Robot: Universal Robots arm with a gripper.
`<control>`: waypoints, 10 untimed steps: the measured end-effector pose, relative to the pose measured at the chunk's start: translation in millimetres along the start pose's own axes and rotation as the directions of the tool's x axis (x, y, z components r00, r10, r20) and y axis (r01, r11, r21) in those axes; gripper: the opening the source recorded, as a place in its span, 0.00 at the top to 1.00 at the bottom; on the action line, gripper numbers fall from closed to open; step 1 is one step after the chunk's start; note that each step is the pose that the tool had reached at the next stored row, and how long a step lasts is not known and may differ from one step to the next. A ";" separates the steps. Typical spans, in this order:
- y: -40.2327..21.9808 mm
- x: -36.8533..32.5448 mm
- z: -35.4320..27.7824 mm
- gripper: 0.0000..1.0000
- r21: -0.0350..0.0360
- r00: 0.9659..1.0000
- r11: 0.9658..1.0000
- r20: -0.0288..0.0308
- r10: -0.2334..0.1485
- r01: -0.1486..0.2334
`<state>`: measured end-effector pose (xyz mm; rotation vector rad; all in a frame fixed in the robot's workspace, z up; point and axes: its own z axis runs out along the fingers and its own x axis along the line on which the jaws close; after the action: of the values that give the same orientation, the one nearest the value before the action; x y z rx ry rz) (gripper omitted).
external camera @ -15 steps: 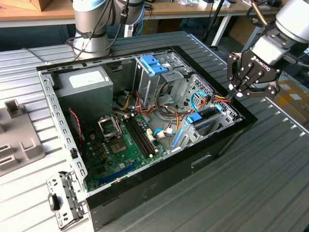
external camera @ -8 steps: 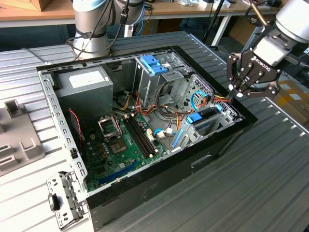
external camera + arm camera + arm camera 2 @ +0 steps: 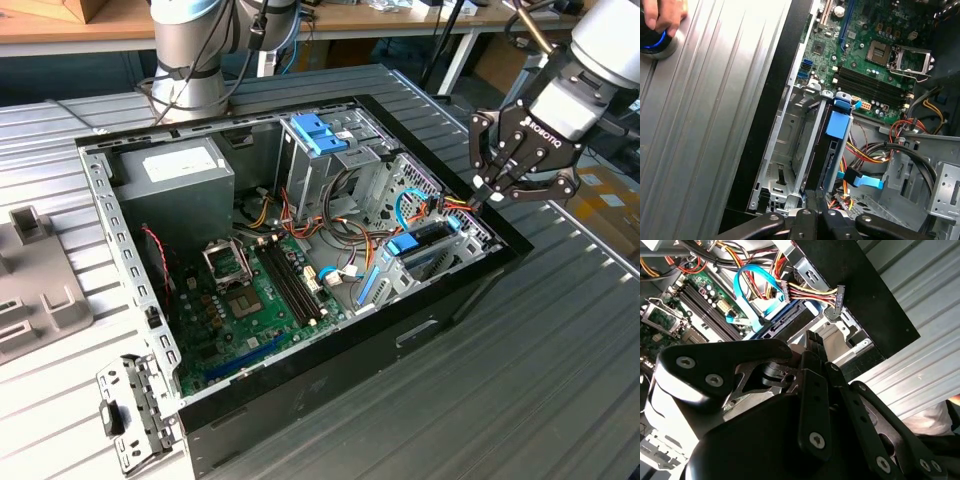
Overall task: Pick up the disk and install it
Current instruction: 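Insert the first disk wire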
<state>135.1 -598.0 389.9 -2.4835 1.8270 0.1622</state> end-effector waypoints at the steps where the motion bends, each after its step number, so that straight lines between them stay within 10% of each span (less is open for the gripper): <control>1: 0.0 0.0 0.0 0.89 -0.001 1.000 1.000 0.000 -0.005 0.005; 10: 0.0 0.0 0.0 0.89 -0.007 0.998 0.998 -0.001 -0.062 0.062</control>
<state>135.1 -598.0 389.9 -2.5422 1.7500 0.1649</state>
